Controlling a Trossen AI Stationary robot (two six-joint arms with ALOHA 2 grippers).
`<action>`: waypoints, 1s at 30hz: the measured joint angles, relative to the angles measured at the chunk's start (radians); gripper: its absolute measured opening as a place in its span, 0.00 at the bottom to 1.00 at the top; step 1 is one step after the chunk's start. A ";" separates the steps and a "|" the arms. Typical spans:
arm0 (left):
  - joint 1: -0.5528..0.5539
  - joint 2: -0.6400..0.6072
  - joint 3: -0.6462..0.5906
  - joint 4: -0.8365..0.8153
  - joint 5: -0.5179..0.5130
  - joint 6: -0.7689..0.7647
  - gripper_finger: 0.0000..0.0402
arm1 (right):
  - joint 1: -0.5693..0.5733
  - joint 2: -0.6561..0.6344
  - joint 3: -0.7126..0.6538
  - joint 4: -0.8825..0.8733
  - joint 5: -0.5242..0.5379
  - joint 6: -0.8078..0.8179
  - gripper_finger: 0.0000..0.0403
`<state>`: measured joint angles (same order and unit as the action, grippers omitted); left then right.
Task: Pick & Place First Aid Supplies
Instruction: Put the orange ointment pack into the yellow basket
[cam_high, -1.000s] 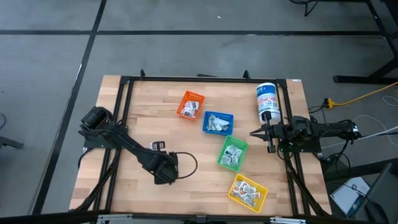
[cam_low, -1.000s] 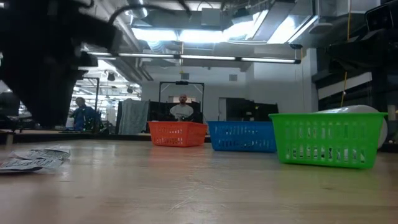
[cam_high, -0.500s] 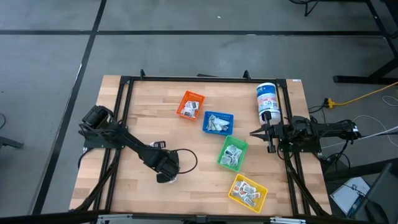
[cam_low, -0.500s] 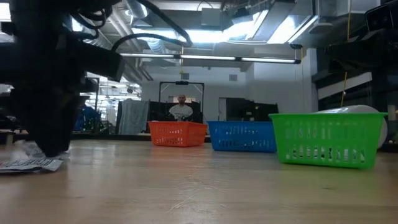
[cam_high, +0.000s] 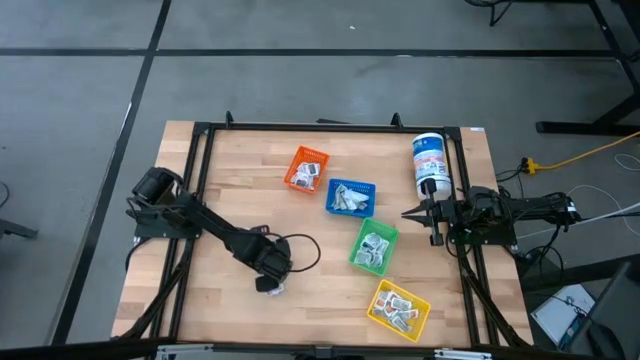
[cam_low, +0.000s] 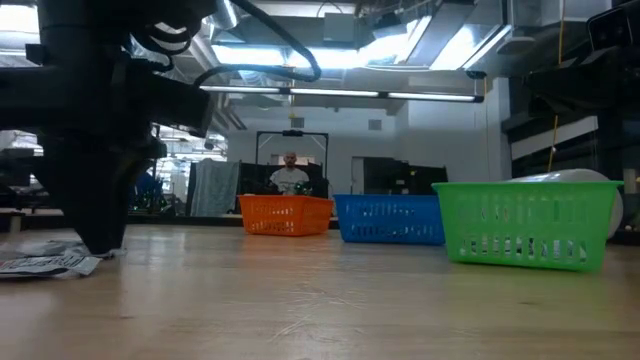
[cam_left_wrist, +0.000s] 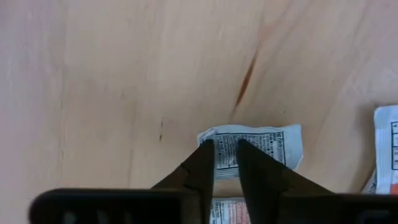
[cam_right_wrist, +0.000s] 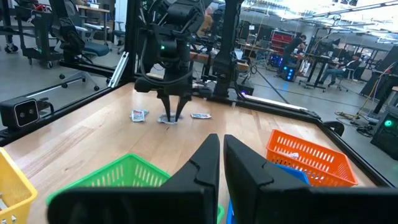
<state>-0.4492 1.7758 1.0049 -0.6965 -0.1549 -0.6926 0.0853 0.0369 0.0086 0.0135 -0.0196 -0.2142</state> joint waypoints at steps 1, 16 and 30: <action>0.000 0.000 0.002 -0.001 -0.001 0.004 0.14 | 0.000 0.000 0.000 0.000 0.000 0.000 0.06; 0.001 0.006 0.018 0.182 -0.063 0.110 0.00 | 0.000 0.000 0.000 0.000 0.000 0.000 0.06; 0.008 0.006 0.020 0.795 -0.089 0.471 0.00 | 0.000 0.000 0.000 0.000 0.000 0.000 0.06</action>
<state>-0.4413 1.7821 1.0252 0.0985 -0.2436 -0.2216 0.0853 0.0369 0.0086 0.0137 -0.0198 -0.2141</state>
